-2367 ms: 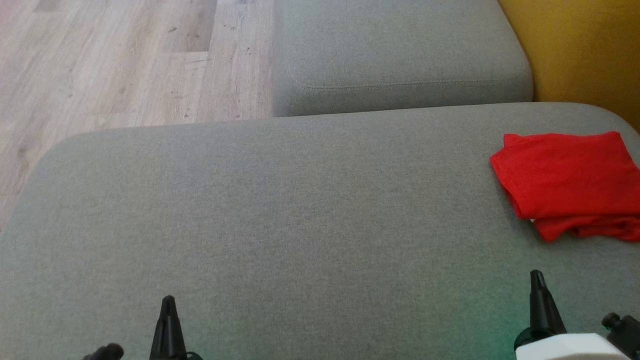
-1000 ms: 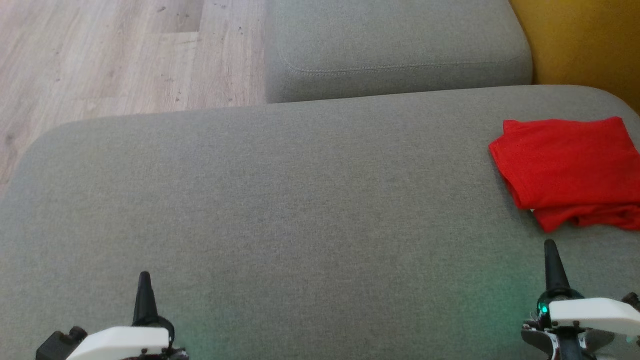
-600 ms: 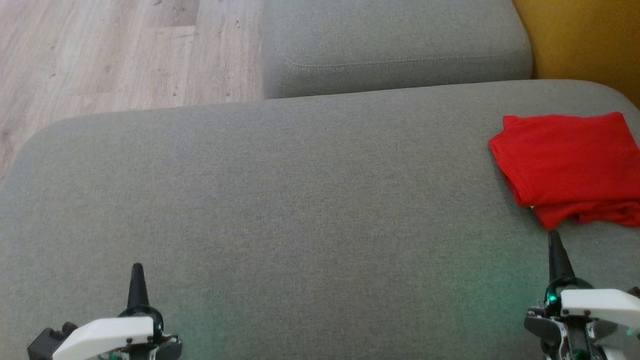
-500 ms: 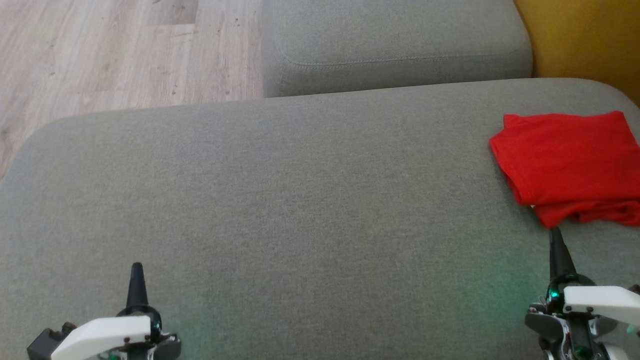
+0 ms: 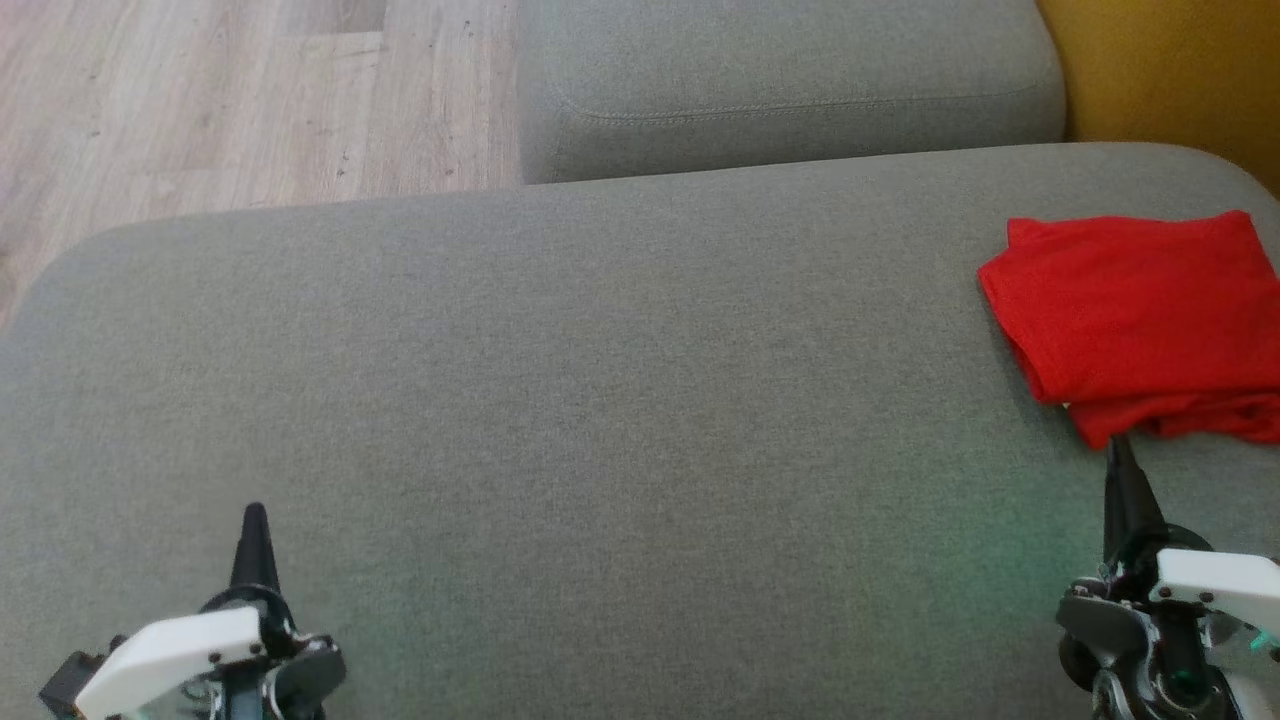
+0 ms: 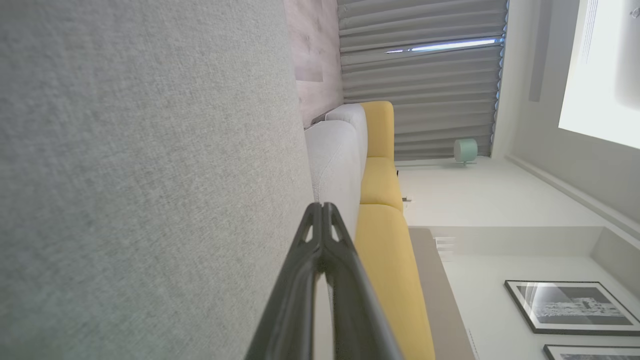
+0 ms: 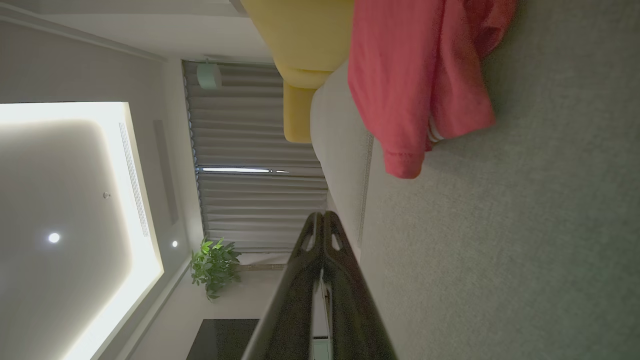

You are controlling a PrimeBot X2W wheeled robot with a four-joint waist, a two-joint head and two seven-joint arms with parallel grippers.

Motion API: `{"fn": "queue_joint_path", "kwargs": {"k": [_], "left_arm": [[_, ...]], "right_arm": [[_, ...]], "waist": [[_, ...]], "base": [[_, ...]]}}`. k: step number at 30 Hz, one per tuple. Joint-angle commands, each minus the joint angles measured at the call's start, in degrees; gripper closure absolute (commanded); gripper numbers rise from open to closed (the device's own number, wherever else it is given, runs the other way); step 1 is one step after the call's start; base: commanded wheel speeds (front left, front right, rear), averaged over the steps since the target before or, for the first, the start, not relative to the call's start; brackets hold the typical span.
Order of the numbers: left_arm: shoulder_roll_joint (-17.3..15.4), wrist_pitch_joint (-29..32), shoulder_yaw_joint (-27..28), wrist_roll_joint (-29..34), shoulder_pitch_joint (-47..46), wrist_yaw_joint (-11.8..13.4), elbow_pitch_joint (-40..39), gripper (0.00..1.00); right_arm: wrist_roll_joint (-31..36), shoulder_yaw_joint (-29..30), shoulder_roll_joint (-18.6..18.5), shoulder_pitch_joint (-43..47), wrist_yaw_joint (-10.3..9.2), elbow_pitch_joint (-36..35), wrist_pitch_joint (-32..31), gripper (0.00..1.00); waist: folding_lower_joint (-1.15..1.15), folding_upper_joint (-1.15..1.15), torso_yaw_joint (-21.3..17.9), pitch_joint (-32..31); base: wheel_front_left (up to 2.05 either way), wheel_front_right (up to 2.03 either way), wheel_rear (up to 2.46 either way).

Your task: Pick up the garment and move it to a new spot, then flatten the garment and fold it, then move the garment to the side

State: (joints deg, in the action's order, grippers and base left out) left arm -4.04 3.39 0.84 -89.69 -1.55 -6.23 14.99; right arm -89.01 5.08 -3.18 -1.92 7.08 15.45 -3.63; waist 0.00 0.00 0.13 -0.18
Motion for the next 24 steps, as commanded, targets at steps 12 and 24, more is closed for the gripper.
{"fn": "queue_joint_path", "kwargs": {"k": [12, 24], "left_arm": [[-0.45, 1.31, 3.45, -4.34, -4.45, -1.25, -1.05, 1.00], [-0.24, 1.55, 3.75, -4.09, -4.47, -1.25, -1.04, 1.00]], "right_arm": [[-4.61, -0.31, -0.96, -4.10, 0.41, -1.53, -1.45, 1.00], [-4.40, -0.06, -0.79, -4.13, 0.41, -1.52, -1.65, 1.00]], "waist": [[0.00, 0.00, -0.13, 0.36], [0.00, 0.00, -0.13, 0.36]], "base": [[0.00, 0.00, 0.00], [0.00, 0.00, 0.00]]}}
